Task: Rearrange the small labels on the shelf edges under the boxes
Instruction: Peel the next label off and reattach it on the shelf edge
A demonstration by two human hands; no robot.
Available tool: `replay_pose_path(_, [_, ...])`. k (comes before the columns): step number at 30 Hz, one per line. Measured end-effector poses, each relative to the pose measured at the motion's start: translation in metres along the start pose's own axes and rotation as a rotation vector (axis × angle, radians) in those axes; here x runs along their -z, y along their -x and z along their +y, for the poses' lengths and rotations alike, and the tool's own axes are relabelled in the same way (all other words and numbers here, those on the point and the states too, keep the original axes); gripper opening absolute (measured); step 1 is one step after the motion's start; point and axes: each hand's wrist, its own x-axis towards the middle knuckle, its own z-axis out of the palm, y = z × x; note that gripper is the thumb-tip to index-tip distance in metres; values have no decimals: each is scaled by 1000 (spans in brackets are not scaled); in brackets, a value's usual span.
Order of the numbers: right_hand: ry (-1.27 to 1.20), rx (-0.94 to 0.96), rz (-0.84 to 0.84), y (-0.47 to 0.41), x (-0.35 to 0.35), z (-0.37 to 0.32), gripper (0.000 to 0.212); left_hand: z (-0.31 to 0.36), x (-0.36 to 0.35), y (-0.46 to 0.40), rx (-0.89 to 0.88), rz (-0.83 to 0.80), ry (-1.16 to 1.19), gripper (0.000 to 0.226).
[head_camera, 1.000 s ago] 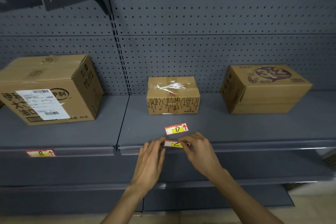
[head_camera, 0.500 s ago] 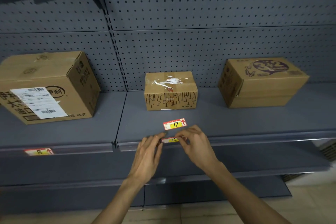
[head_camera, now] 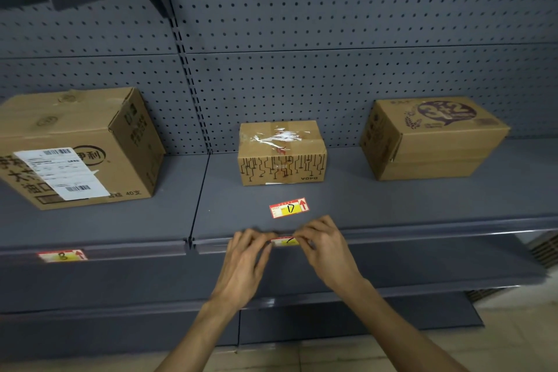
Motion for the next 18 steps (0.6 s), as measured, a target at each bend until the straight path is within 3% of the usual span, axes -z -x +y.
replay_pose_path(18, [93, 68, -15, 8, 3, -2, 18, 2, -5, 4, -19, 39, -77, 34])
